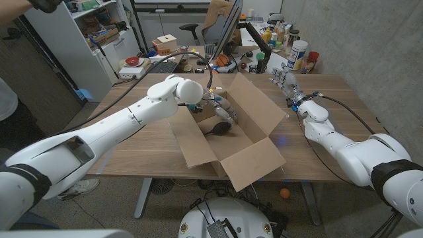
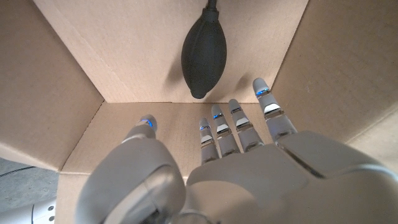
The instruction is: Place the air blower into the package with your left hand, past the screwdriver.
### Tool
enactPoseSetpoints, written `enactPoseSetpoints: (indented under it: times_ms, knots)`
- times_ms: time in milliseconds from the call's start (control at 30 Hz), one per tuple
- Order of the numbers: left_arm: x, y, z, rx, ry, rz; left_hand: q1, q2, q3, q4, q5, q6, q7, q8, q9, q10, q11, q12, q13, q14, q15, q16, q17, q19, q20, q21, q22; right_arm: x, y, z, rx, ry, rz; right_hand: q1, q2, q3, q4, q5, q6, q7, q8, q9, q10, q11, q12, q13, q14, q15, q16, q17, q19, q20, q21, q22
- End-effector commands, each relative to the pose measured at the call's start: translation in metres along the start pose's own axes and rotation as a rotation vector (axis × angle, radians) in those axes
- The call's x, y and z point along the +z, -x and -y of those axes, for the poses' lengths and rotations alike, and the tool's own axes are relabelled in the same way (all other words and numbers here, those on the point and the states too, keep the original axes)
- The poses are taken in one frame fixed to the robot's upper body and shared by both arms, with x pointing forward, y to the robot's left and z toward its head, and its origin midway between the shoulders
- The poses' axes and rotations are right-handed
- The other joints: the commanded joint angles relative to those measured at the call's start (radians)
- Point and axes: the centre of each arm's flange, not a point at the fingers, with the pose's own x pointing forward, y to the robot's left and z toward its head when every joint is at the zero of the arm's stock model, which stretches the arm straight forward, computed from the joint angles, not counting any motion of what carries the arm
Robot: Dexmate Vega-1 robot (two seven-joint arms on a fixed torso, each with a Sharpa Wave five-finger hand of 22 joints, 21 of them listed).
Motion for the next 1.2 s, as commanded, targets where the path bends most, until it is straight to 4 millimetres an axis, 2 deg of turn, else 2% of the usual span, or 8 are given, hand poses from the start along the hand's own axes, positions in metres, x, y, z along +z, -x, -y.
enactPoseSetpoints:
  times_ms: [33,200,333,400,500,633,833,1200]
  knots:
    - [0.003,0.012,-0.009,0.022,0.013,0.029,-0.021,0.009,-0.007,0.008,-0.020,0.048,0.004,0.015,0.001,0.046,0.007,0.030,0.005,0.036,-0.019,0.023,0.006,-0.019,-0.001,-0.026,0.007,-0.001,-0.002,0.002,-0.002,-0.005,-0.011,0.005,0.002,-0.003,0.000,0.004,0.008,0.001,0.003,0.002,0.008,0.002,0.003,0.004,-0.001,0.002,0.002,0.000,0.004,-0.003,0.002,0.004]
    - [0.004,0.018,-0.013,0.006,0.019,0.026,-0.019,0.014,-0.006,0.006,-0.026,0.062,0.010,0.017,0.001,0.048,0.008,0.030,0.005,0.033,-0.016,0.021,0.005,-0.027,0.000,-0.034,0.008,-0.002,-0.003,0.001,-0.002,-0.009,-0.018,0.005,0.003,-0.004,0.001,0.004,0.009,0.002,0.003,0.002,0.008,0.002,0.003,0.004,-0.001,0.003,0.002,0.000,0.004,-0.003,0.002,0.004]
    - [0.004,0.021,-0.015,-0.034,0.041,0.027,-0.025,0.027,-0.005,0.009,-0.038,0.065,0.010,0.012,0.001,0.035,0.012,0.024,0.005,-0.008,0.004,0.007,0.006,-0.064,-0.001,-0.058,0.009,-0.002,-0.004,0.001,0.000,-0.005,-0.020,0.005,0.004,-0.004,0.001,0.004,0.009,0.003,0.002,0.002,0.008,0.003,0.003,0.004,-0.001,0.002,0.002,0.000,0.003,-0.004,0.002,0.004]
    - [0.004,0.022,-0.016,-0.058,0.040,0.020,-0.030,0.040,-0.003,0.012,-0.046,0.064,0.014,0.008,0.000,0.006,0.013,0.013,0.003,-0.030,0.010,0.003,0.006,-0.080,-0.002,-0.071,0.010,-0.001,-0.005,0.000,0.000,-0.003,-0.021,0.005,0.004,-0.004,0.001,0.004,0.009,0.002,0.002,0.002,0.008,0.001,0.003,0.004,-0.001,0.002,0.002,0.000,0.003,-0.003,0.002,0.004]
    - [0.005,0.025,-0.018,-0.066,0.042,0.017,-0.035,0.057,-0.001,0.010,-0.063,0.014,0.013,-0.008,0.000,-0.063,0.021,-0.002,0.001,-0.087,0.031,-0.004,0.004,-0.111,-0.006,-0.096,0.012,-0.001,-0.005,0.000,0.000,-0.005,-0.022,0.005,0.005,-0.004,0.001,0.004,0.009,0.002,0.002,0.002,0.008,0.001,0.003,0.004,-0.001,0.002,0.002,0.000,0.003,-0.003,0.002,0.004]
    - [0.003,0.030,-0.021,-0.064,0.059,0.023,-0.037,0.063,-0.001,0.010,-0.068,0.006,0.018,-0.009,0.000,-0.080,0.024,-0.003,0.000,-0.107,0.036,-0.005,0.003,-0.131,-0.010,-0.108,0.012,-0.002,-0.006,0.000,-0.001,-0.006,-0.025,0.006,0.006,-0.003,0.001,0.005,0.008,0.001,0.002,0.002,0.007,0.002,0.003,0.004,-0.002,0.002,0.002,0.000,0.003,-0.004,0.002,0.004]
    - [0.005,0.040,-0.028,-0.046,0.062,0.026,-0.050,0.092,0.004,0.019,-0.078,-0.025,0.029,-0.012,0.000,-0.116,0.050,-0.004,-0.001,-0.146,0.052,-0.005,0.004,-0.157,-0.017,-0.123,0.014,-0.003,-0.007,-0.001,-0.003,-0.009,-0.028,0.007,0.007,-0.003,0.001,0.005,0.008,0.001,0.001,0.002,0.006,0.001,0.002,0.004,-0.002,0.003,0.002,0.000,0.003,-0.004,0.002,0.004]
    - [0.007,0.064,-0.039,0.019,0.031,0.004,-0.060,0.111,0.005,0.020,-0.089,-0.078,0.024,-0.015,-0.001,-0.175,0.049,-0.008,-0.002,-0.202,0.063,-0.008,0.003,-0.189,-0.032,-0.139,0.016,-0.001,-0.007,-0.002,0.000,-0.007,-0.022,0.008,0.008,-0.003,0.000,0.005,0.008,0.001,0.001,0.002,0.006,0.000,0.002,0.003,-0.002,0.003,0.001,0.000,0.003,-0.003,0.002,0.004]
